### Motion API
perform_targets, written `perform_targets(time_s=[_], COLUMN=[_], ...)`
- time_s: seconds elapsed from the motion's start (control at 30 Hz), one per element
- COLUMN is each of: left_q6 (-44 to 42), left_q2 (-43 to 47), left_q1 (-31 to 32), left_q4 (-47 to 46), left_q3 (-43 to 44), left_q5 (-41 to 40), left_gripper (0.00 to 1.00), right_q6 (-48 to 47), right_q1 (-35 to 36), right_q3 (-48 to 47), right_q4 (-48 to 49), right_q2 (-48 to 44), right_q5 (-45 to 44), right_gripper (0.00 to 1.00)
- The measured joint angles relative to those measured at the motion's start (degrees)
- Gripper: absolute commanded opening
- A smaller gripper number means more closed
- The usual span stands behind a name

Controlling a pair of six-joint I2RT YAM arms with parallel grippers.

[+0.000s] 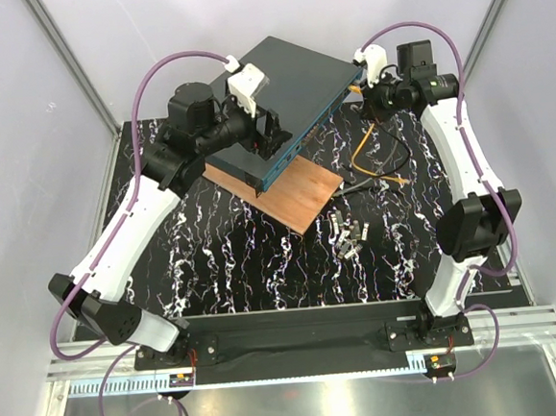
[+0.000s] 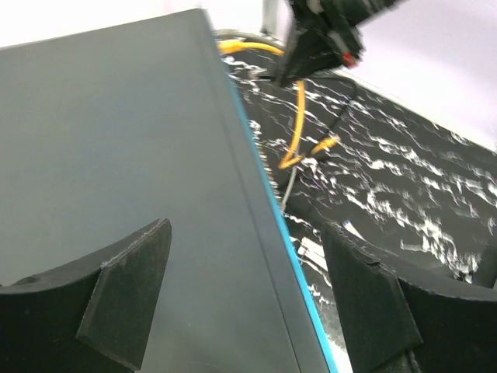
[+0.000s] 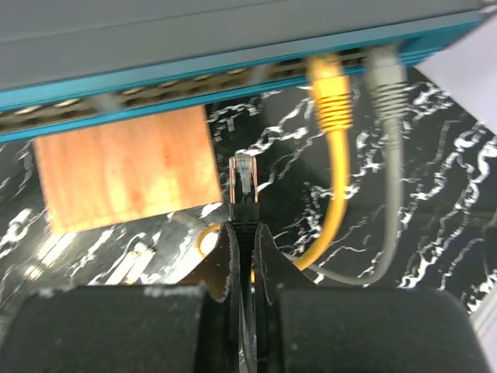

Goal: Insert the plug into the switch port

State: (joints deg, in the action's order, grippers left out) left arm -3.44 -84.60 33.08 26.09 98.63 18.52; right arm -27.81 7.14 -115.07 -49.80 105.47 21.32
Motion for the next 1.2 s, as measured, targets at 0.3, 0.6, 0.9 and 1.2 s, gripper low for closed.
perform_targets(time_s=[0.3,0.6,0.9,1.2], left_q6=[-18.1,-46.5,-46.3,-44.9], left_q2=[6.5,13.6,11.2,2.0], left_q1=[0.5,14.0,17.2,16.3], left_q4=[-4.2,-4.4,-9.4,-5.7], left_q3=[-9.9,-13.7,-14.5,-5.7], left_q5=[14.9,18.6,13.4,12.3], left_gripper=[0.79,0.68,0.65,0.55], right_q6=[-8.2,-16.9,-3.1,-12.6], right_q1=[0.0,0.4,0.5,0.5], right_q3=[-0.1,0.3,16.3,5.7], right_q4=[-16.5,-25.5,-18.0,-21.1], right_q2=[-11.8,-21.6,-25.8,-23.5], right_q5=[17.8,39.2,30.3,26.7], right_gripper=[0.00,0.00,0.00,0.00])
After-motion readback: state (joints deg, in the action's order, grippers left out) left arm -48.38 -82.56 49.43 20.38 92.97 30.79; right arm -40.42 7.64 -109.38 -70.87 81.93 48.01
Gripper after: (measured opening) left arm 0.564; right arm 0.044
